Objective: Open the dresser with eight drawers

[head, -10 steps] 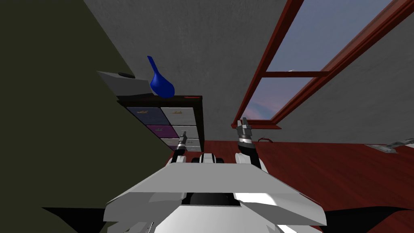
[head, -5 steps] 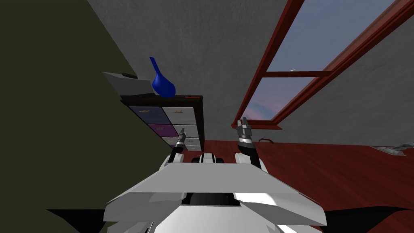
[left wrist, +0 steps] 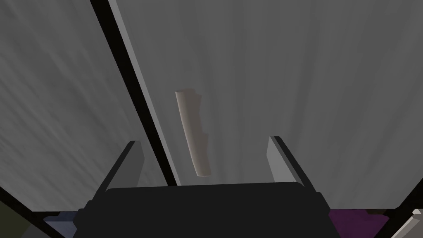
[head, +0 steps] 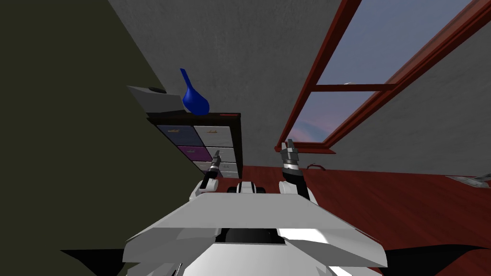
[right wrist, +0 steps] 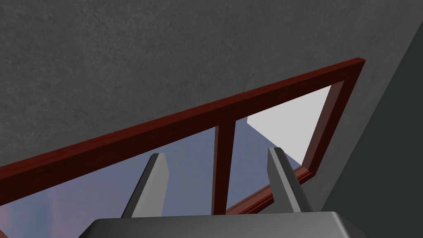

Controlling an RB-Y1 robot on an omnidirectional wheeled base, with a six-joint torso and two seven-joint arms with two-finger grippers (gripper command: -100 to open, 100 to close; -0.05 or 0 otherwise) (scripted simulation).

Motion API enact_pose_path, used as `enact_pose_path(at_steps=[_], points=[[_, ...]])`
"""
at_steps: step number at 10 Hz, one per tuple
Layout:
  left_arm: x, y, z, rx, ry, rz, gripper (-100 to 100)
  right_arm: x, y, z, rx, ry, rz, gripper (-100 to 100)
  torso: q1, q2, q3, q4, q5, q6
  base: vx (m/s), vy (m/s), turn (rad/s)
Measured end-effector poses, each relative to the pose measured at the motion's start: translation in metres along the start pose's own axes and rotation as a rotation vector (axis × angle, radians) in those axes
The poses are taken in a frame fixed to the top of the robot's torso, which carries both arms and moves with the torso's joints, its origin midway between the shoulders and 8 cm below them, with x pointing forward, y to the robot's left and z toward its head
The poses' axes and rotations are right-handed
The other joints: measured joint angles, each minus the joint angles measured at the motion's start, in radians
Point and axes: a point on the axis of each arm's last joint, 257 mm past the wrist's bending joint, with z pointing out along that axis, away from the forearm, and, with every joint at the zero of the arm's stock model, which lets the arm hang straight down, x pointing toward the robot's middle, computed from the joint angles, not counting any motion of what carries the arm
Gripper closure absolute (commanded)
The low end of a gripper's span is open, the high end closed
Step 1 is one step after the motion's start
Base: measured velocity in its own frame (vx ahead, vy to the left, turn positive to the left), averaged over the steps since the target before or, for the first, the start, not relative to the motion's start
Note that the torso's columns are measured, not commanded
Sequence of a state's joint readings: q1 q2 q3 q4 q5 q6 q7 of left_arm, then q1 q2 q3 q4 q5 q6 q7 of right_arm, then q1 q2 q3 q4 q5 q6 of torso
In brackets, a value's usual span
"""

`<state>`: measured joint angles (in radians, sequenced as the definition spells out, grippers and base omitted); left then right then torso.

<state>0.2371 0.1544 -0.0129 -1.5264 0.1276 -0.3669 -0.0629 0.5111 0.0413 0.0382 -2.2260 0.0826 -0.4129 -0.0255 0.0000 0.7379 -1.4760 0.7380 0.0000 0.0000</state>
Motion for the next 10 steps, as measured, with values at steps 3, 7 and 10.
enact_pose_path(at_steps=[3,7,10], points=[[0.005,-0.001,0.008,-0.021,0.000,-0.019,-100,0.000,0.000,0.000,0.000,0.000,0.000,0,0.000,0.000,0.000,0.000,0.000,0.000,-0.019,-0.011,0.029],[0.011,-0.002,0.020,-0.056,0.005,-0.040,-100,0.000,0.000,0.000,0.000,0.000,0.000,0,0.000,0.000,0.000,0.000,0.000,0.000,-0.018,-0.012,0.024],[0.012,-0.003,0.027,-0.075,0.011,-0.041,-100,0.000,0.000,0.000,0.000,0.000,0.000,0,0.000,0.000,0.000,0.000,0.000,0.000,-0.016,-0.009,0.023]])
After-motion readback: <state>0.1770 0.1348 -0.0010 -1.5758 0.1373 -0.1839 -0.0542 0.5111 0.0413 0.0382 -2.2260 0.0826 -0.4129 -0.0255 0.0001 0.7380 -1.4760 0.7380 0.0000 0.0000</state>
